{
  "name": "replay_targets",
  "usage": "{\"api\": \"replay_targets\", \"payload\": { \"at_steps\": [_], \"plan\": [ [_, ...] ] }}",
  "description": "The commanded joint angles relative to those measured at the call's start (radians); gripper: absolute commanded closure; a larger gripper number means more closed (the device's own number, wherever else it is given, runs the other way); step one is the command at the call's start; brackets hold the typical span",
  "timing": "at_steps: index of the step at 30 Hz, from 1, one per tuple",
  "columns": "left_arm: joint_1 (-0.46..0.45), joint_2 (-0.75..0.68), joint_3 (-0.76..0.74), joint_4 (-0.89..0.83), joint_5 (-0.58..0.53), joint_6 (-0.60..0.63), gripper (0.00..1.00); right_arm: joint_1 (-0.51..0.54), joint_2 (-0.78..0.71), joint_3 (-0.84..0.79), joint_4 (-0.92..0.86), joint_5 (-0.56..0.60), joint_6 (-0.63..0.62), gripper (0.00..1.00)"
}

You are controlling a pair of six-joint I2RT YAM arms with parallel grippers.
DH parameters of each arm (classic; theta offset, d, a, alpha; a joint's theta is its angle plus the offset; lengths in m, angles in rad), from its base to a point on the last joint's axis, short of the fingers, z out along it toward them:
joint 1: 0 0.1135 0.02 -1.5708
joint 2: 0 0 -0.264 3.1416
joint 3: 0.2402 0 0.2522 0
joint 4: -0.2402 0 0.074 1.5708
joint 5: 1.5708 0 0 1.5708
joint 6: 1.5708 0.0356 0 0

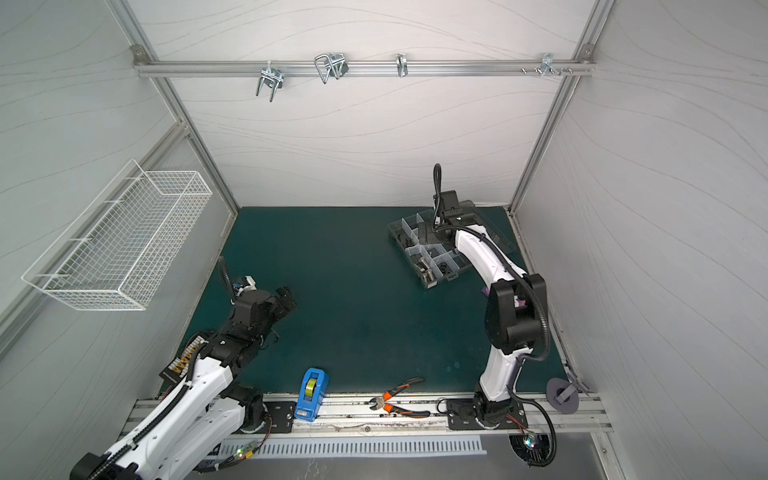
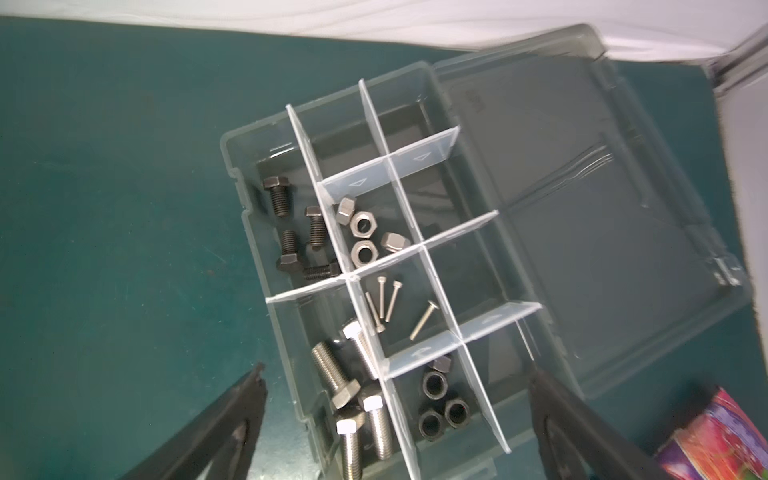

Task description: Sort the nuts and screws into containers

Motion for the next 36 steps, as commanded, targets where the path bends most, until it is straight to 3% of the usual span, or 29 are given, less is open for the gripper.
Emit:
{"api": "replay_targets", "payload": {
  "at_steps": [1,10,21,27,36],
  "plan": [
    [0.005,0.040,0.035,0.176,-0.110,0.124,0.01,-0.014,-0.098,-0.126,0.101,0.082,0.040,0.01],
    [0.022,0.238,0.031,0.445,-0.200,0.405,0.01,-0.047,-0.353,-0.518,0.413,0.180,-0.002,0.01],
    [0.124,0.409,-0.049,0.758,-0.033,0.592,0.01,-0.086,-0.478,-0.870,0.786,0.214,-0.059,0.01],
    [0.184,0.541,-0.088,0.952,0.073,0.612,0.01,-0.103,-0.458,-1.026,1.029,0.189,-0.071,0.01],
    [0.258,0.753,-0.088,1.158,0.208,0.599,0.01,-0.133,-0.374,-1.101,1.224,0.127,-0.078,0.01]
  ]
}}
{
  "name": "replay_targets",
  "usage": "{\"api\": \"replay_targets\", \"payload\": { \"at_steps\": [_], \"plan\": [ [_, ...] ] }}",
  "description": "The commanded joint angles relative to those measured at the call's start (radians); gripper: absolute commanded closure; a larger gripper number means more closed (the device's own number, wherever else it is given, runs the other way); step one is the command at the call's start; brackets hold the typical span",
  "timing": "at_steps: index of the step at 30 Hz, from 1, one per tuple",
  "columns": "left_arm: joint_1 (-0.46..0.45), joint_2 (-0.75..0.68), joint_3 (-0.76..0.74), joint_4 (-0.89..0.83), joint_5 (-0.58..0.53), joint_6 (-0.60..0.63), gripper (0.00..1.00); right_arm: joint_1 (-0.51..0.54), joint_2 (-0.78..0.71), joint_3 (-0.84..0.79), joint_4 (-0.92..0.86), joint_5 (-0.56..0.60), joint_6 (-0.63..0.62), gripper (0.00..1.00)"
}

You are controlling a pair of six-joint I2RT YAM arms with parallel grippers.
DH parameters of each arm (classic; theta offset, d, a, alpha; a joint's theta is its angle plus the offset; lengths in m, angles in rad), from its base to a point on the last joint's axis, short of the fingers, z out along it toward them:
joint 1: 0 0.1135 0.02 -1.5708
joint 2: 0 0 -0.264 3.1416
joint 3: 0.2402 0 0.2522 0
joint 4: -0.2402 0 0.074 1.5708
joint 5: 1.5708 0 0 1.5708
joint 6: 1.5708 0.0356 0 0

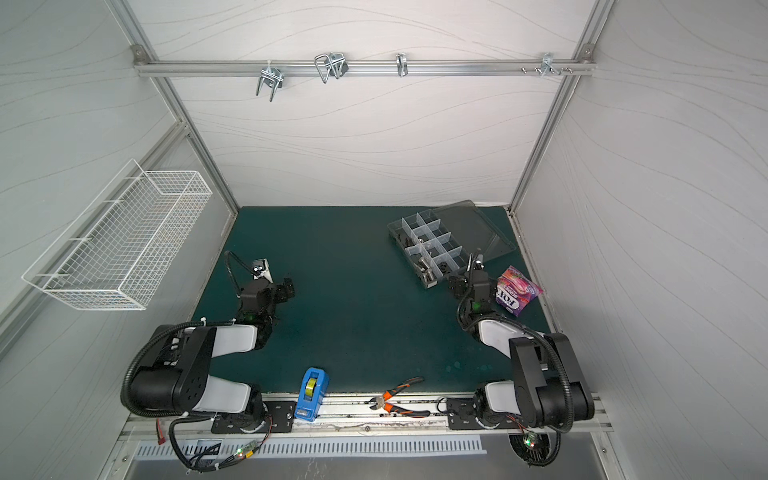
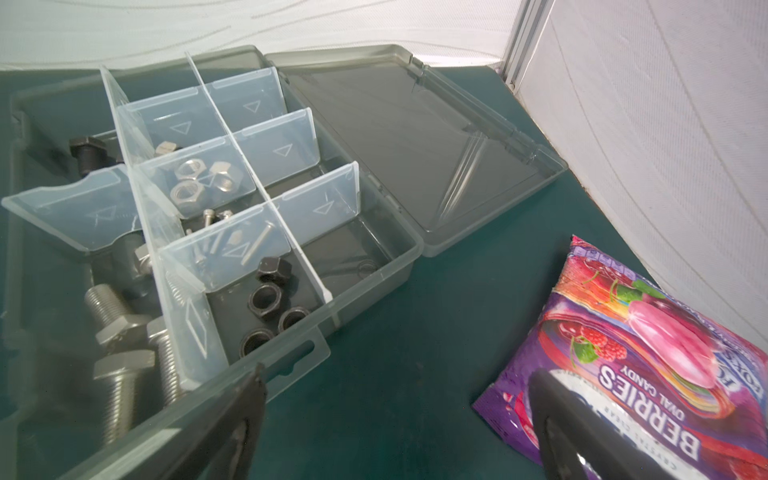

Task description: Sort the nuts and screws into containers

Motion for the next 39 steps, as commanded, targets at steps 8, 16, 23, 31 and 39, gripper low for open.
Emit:
{"api": "replay_targets", "payload": {
  "at_steps": [8,16,23,31,39],
  "plan": [
    [0.043,0.073,0.125,-0.044,0.176,0.025,0.01,-0.050,0.160,-0.023,0.296,-0.150,-0.028,0.01],
    [0.048,0.075,0.122,-0.035,0.180,0.022,0.01,-0.072,0.221,0.037,0.239,-0.273,-0.048,0.01],
    [0.047,0.074,0.122,-0.035,0.178,0.021,0.01,-0.115,0.227,0.072,0.185,-0.496,-0.081,0.01],
    [0.048,0.074,0.122,-0.035,0.178,0.020,0.01,-0.100,0.225,0.069,0.185,-0.406,-0.072,0.01],
    [0.047,0.075,0.122,-0.035,0.178,0.020,0.01,-0.100,0.226,0.069,0.185,-0.406,-0.071,0.01]
  ]
}}
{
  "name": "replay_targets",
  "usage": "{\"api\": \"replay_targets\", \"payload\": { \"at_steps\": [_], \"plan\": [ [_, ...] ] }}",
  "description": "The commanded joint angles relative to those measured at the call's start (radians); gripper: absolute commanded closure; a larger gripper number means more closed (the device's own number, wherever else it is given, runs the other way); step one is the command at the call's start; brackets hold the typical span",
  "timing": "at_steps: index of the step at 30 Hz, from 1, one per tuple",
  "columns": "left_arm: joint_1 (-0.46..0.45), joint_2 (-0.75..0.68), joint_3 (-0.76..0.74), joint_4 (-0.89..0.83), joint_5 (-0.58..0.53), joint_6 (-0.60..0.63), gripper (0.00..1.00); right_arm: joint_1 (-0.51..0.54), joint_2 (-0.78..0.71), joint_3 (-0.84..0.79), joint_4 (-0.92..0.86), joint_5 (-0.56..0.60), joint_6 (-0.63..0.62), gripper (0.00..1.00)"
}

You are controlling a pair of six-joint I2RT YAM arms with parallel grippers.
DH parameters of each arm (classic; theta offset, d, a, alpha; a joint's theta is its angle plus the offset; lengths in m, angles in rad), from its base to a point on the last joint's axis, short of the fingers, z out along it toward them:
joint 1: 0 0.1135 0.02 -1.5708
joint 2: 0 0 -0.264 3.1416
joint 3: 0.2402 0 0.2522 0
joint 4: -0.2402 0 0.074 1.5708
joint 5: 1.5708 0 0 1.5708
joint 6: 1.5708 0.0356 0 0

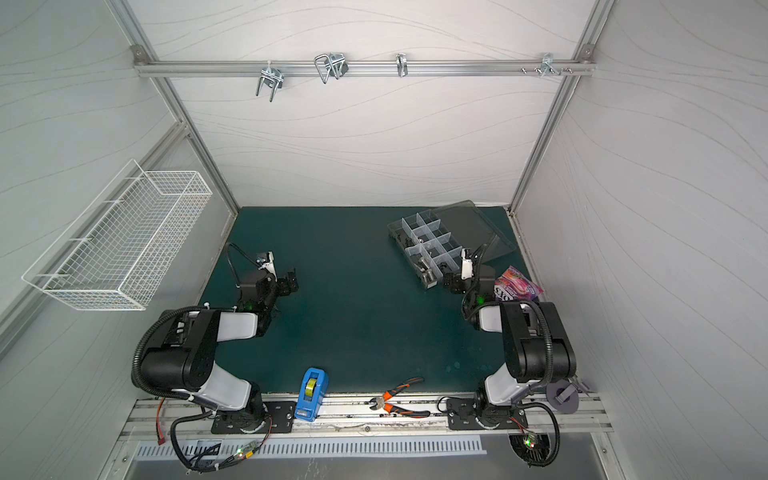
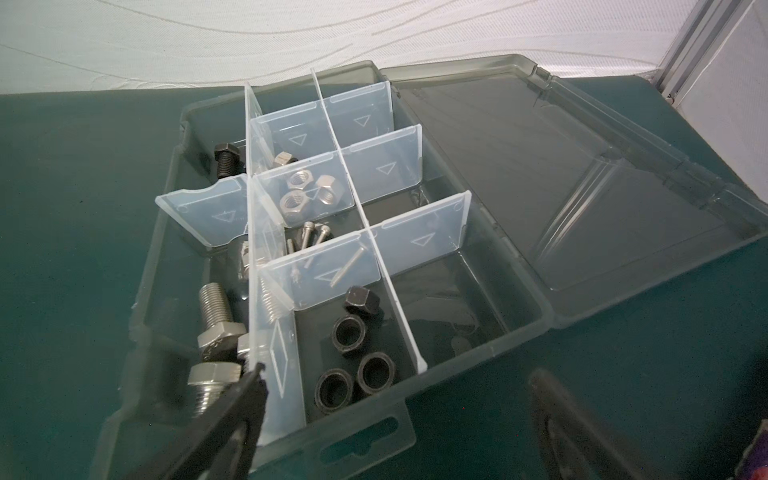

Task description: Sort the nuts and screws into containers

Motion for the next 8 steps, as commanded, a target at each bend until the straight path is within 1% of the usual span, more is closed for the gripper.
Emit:
{"api": "replay_targets", "payload": {
  "at_steps": [1,8],
  "plan": [
    [0.007,0.006,0.019,0.025,0.008,0.015,0.01,0.004,0.007,0.003,-0.011,0.011,-0.015,0.01],
    [0.006,0.004,0.016,0.027,0.008,0.013,0.01,0.005,0.005,0.003,-0.010,0.011,-0.014,0.01]
  ]
}}
